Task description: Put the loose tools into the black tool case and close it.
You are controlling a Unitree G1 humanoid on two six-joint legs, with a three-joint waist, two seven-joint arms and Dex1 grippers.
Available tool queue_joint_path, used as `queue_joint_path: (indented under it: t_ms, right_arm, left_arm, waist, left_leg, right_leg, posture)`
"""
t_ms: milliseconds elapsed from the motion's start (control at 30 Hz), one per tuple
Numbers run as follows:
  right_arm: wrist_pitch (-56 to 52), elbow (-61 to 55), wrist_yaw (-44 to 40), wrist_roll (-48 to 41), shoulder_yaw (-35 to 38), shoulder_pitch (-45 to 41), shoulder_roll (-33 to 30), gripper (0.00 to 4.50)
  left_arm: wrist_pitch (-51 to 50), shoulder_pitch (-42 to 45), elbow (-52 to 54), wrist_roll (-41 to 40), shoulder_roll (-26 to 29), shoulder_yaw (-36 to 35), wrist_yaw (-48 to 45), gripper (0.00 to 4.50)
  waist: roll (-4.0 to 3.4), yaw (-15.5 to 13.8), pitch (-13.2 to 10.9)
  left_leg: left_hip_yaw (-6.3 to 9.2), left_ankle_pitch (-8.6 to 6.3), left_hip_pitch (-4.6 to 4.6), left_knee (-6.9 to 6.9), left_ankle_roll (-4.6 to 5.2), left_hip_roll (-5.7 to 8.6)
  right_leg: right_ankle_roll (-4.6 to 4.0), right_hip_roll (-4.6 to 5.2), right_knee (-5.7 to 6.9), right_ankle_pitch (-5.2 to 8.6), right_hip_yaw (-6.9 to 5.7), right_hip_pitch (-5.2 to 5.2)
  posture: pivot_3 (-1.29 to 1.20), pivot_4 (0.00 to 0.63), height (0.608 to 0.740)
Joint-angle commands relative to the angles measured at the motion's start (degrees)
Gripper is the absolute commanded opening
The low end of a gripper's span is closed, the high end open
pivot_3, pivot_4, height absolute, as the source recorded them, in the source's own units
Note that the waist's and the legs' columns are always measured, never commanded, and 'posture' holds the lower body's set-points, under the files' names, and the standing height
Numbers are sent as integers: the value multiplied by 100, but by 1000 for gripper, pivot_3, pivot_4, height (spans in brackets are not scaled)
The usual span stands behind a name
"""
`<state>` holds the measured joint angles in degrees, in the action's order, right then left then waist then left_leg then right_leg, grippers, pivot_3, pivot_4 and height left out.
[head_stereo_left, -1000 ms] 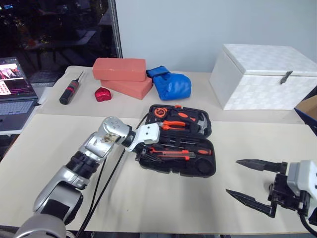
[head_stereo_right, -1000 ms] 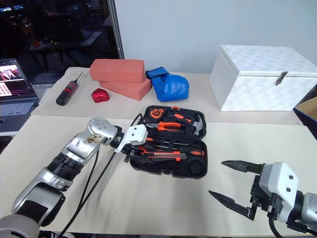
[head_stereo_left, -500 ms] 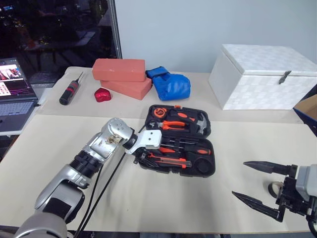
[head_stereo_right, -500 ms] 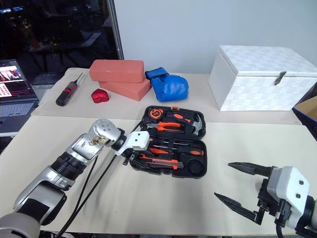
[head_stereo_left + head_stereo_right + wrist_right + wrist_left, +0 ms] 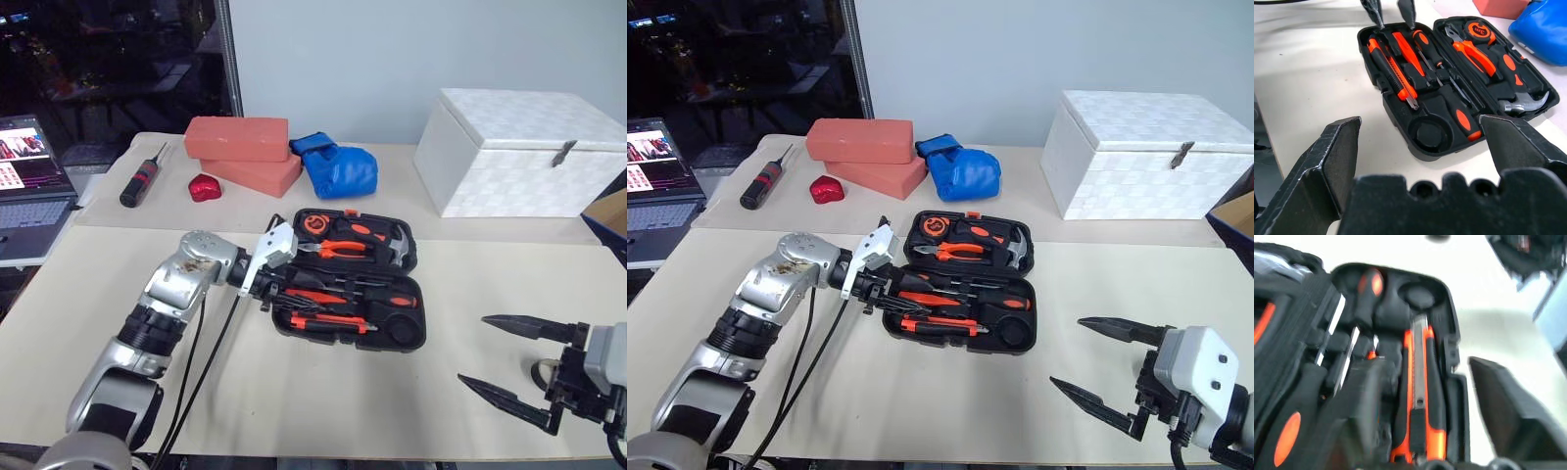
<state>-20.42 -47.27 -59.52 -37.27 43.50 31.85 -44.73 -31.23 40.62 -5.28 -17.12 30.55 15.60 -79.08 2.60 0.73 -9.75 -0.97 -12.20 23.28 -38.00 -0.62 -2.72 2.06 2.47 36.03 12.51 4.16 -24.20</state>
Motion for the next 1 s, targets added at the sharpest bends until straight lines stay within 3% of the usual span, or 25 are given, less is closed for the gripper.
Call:
queue_joint_path:
  t_ms: [33, 100, 167, 433, 600, 733, 800, 900, 1000]
  right_arm:
    - [20, -137, 81, -70, 78, 2, -4, 4500]
    - [-16, -143, 103, -67, 99, 38, -9, 4500]
    - [-69, -146, 130, -32, 126, 102, -15, 4500]
    - [-101, -56, 254, 277, 330, 627, 234, 4500]
    - [-347, -18, 904, 583, 481, 749, 536, 4500]
    - [-880, 7, 1373, 1001, 544, 848, 388, 4500]
    - [-1478, 102, 1798, 1462, 527, 852, 154, 4500]
    - [-2242, 553, 1824, 1299, 395, 632, -167, 4500]
    - [-2585, 907, 1838, 1323, 310, 453, -270, 4500]
  left_arm:
    - [140, -283, 323, 172, -46, 82, 413, 1209]
    - [389, -572, 294, 668, 156, 491, 537, 463]
    - [685, -773, 171, 1128, 396, 884, 523, 46]
    - [1439, -1123, 57, 1344, 260, 960, 882, 46]
    - [998, -1074, 580, -241, -242, -239, 820, 46]
    - [383, -1052, 1263, -1148, -130, -686, 548, 929]
    - [176, -984, 1455, -1410, -110, -809, 552, 1655]
    - [-147, -931, 1808, -1720, 79, -828, 402, 2837]
    - [-489, -859, 2163, -1920, 31, -765, 647, 3659]
  waist:
    - [1, -1, 0]
    - [0, -1, 0]
    - [-5, 17, 3]
    - [-45, -3, 93]
    - [-50, -9, 98]
    - [-40, 25, 92]
    - [-52, 21, 99]
    - [-50, 11, 98]
    - [-48, 6, 96]
  left_leg:
    - [0, 0, 1, 0, 0, 0]
    - [1, 0, 0, 0, 0, 0]
    - [0, 0, -4, 0, 0, 0]
    - [-2, 0, -36, 0, -1, 1]
    - [-3, -1, -42, 0, -3, 3]
    - [-2, 6, -12, 0, -4, 0]
    - [-2, 6, -15, 0, -4, 1]
    - [-2, 6, -8, 1, -3, 3]
    - [0, 5, -2, 1, -3, 4]
  right_leg:
    - [0, 0, 0, 0, 0, -2]
    - [0, -1, 1, 0, 0, -1]
    - [0, -1, 1, 0, 1, 1]
    - [-46, 3, 1, 26, 4, 30]
    - [-49, 11, 1, 28, 3, 29]
    - [-56, 6, 4, 23, 2, -3]
    - [-58, 7, 7, 22, 2, 5]
    - [-55, 5, 0, 24, 2, 1]
    - [-51, 5, -2, 27, 3, -1]
  posture:
    - [0, 150, 740]
    - [0, 150, 740]
    - [0, 150, 740]
    - [0, 150, 740]
    - [0, 150, 740]
    - [0, 150, 740]
    - [0, 150, 740]
    - [0, 150, 740]
    - [0, 150, 740]
